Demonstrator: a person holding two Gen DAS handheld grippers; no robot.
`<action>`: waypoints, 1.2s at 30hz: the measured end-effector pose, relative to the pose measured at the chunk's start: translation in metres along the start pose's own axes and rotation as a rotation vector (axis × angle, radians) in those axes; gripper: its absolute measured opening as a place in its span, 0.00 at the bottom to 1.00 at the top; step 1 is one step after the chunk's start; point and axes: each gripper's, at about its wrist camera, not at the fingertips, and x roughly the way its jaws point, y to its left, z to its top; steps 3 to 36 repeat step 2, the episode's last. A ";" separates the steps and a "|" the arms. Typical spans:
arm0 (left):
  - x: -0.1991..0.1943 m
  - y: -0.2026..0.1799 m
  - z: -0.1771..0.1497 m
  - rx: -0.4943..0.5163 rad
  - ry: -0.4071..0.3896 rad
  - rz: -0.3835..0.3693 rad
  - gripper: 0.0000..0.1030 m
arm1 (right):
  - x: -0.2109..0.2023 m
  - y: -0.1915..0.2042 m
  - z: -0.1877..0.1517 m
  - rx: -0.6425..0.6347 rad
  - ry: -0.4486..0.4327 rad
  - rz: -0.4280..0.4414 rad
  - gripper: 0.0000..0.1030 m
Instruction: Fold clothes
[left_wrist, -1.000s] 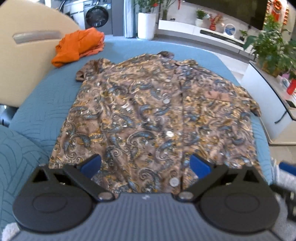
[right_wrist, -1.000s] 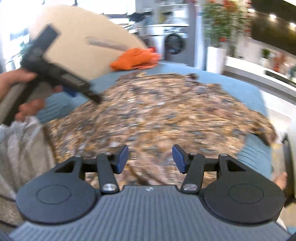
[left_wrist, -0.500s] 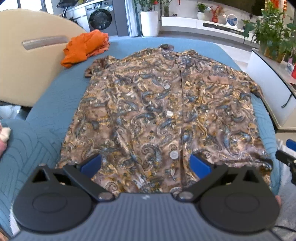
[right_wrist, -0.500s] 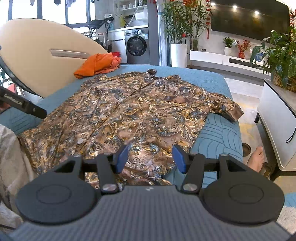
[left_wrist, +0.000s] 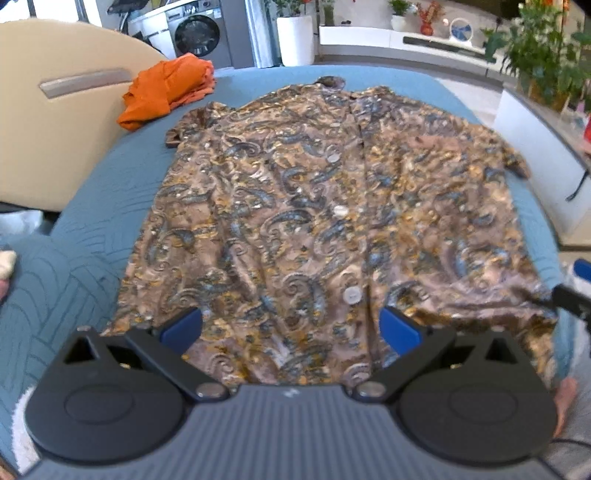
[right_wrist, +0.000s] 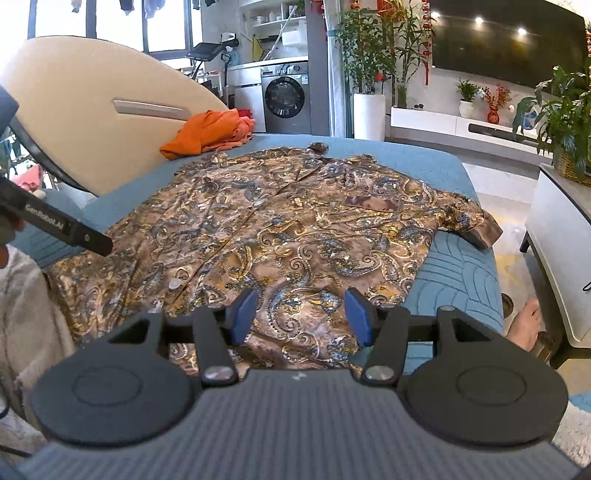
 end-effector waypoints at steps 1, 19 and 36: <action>0.001 0.000 -0.001 -0.003 0.001 0.001 1.00 | 0.001 0.001 0.000 0.000 0.003 0.003 0.54; 0.001 0.000 -0.001 -0.014 0.007 -0.003 1.00 | 0.001 0.002 -0.001 -0.005 0.006 0.003 0.54; 0.001 0.000 -0.001 -0.014 0.007 -0.003 1.00 | 0.001 0.002 -0.001 -0.005 0.006 0.003 0.54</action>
